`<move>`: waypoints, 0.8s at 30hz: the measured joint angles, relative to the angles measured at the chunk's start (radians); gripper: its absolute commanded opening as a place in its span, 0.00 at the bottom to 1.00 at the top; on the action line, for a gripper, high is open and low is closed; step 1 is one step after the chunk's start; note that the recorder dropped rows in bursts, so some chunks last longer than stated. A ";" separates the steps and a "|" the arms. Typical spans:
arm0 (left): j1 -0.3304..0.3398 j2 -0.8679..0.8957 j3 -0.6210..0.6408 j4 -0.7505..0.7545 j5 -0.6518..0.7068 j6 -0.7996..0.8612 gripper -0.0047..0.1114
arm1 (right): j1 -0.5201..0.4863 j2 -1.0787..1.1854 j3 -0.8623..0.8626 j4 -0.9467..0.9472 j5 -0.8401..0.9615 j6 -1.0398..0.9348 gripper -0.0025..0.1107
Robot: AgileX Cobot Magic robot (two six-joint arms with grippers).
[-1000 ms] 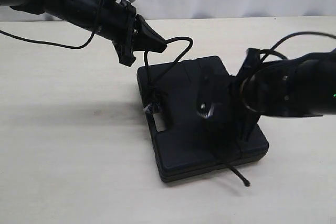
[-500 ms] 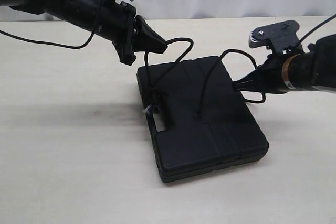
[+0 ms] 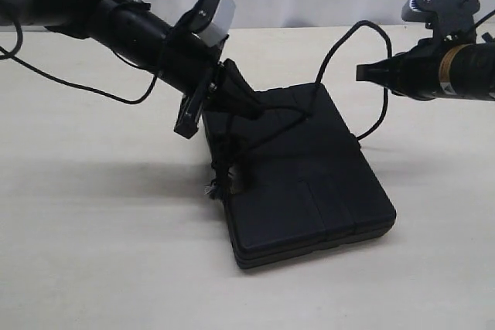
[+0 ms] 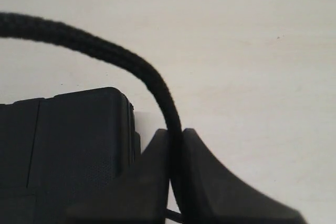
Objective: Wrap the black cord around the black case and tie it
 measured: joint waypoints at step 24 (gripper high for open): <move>-0.063 0.000 0.000 -0.173 -0.227 0.110 0.04 | 0.000 0.000 0.010 -0.124 -0.112 -0.082 0.06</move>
